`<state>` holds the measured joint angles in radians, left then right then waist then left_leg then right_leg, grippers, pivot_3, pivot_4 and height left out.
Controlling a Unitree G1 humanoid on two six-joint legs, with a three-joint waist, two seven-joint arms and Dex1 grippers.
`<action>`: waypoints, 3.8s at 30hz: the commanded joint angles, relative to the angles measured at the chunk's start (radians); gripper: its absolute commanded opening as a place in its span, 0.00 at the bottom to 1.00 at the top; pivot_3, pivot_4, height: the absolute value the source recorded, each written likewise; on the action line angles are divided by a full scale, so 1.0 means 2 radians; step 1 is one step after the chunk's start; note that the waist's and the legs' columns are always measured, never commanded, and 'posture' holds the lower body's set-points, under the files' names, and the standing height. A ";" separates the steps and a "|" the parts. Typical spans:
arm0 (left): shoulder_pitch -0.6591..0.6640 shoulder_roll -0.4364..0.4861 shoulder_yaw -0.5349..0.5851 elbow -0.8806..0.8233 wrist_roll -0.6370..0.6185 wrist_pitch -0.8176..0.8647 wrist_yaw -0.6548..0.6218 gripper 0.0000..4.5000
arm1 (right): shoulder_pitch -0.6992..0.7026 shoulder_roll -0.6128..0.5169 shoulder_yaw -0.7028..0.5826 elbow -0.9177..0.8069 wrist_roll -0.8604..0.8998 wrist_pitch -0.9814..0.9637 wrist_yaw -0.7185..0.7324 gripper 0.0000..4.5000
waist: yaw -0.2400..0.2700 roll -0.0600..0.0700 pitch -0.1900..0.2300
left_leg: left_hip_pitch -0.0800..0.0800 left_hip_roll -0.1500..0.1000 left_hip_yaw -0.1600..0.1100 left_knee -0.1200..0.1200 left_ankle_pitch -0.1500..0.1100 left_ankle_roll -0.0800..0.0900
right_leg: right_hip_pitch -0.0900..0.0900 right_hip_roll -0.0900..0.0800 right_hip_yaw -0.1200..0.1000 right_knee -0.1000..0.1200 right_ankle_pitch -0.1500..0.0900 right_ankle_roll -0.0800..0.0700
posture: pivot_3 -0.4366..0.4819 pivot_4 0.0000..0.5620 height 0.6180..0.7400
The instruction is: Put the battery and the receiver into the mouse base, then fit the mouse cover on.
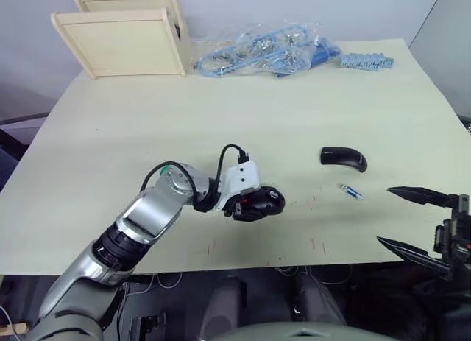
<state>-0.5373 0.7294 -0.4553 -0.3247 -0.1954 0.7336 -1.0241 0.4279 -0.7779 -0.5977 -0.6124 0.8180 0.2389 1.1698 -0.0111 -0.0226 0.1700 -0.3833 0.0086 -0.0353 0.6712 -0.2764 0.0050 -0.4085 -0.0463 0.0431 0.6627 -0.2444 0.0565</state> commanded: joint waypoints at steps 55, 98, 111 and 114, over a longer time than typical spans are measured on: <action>0.035 -0.037 -0.018 0.038 0.076 -0.072 -0.014 0.66 | -0.146 0.079 0.198 0.145 -0.190 0.114 -0.263 0.53 | 0.002 0.003 -0.004 | 0.001 -0.001 -0.001 0.000 0.000 0.000 | 0.002 -0.001 -0.001 -0.001 -0.001 0.001 | 0.48 0.27 1.00; 0.024 -0.042 -0.023 0.048 0.087 -0.079 -0.030 0.66 | -0.404 -0.035 0.286 -0.145 -0.025 0.582 -0.305 0.02 | -0.001 0.003 -0.004 | 0.001 -0.001 -0.002 0.000 0.000 0.000 | 0.002 -0.001 -0.001 -0.001 -0.001 0.001 | 0.48 0.27 1.00; 0.029 -0.040 -0.022 0.036 0.087 -0.066 -0.031 0.66 | -0.521 0.090 0.405 -0.054 0.019 0.688 -0.427 0.02 | -0.001 0.003 -0.004 | 0.000 -0.002 -0.007 0.000 0.000 0.000 | 0.002 -0.002 -0.005 -0.001 -0.001 0.001 | 0.48 0.27 1.00; 0.028 -0.041 -0.022 0.036 0.087 -0.064 -0.031 0.66 | -0.522 0.096 0.410 -0.038 0.025 0.688 -0.450 0.02 | -0.001 0.003 -0.004 | -0.001 -0.002 -0.007 0.000 0.000 0.000 | 0.002 -0.002 -0.005 -0.001 -0.001 0.001 | 0.48 0.27 1.00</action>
<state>-0.4967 0.6451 -0.4713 -0.2447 -0.0319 0.5952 -1.0825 -0.6011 -0.5855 0.2272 -0.6808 0.8540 1.6082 0.2902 -0.0137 -0.0170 0.1611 -0.3843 0.0050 -0.0503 0.6716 -0.2765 0.0054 -0.4044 -0.0498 0.0335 0.6605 -0.2457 0.0580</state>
